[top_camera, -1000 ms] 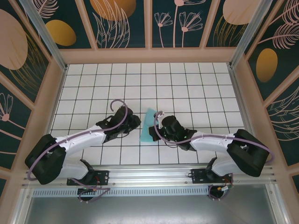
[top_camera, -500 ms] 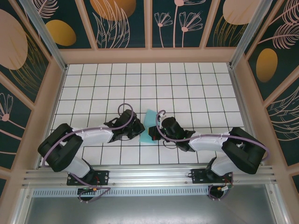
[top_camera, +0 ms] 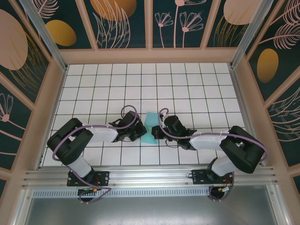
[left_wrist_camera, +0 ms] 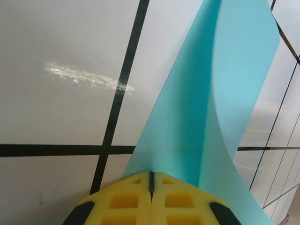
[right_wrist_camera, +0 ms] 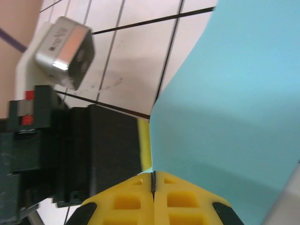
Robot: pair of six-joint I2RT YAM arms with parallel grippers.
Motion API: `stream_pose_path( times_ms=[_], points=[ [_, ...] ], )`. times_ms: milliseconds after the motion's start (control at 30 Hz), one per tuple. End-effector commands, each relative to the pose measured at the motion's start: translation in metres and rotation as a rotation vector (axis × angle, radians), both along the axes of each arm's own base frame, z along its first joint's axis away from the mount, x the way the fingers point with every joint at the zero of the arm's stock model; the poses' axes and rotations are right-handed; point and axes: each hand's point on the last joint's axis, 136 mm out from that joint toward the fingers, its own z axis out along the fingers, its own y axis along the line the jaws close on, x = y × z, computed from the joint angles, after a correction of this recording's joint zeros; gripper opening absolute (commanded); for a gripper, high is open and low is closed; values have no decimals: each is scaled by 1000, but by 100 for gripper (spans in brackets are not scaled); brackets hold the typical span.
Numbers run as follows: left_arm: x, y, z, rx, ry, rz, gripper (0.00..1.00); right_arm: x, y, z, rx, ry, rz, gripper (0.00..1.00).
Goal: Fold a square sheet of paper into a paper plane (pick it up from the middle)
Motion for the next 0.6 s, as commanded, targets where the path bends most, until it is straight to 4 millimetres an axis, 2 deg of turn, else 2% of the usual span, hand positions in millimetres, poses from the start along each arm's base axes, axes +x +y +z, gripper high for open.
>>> stream_pose_path(
  times_ms=[0,233,433,467,567],
  points=[
    [-6,9,-19,72,35,-15,6,-4,-9,-15,-34,75,32,0],
    [-7,9,-24,104,40,-35,6,7,-22,-24,-92,105,83,0],
    [-5,6,-20,111,28,-50,7,16,-28,-31,-135,91,114,0],
    [-8,7,-28,130,46,-55,7,18,-29,-32,-143,88,118,0],
    [-8,8,-30,143,50,-60,7,23,-30,-34,-161,83,133,0]
  ],
)
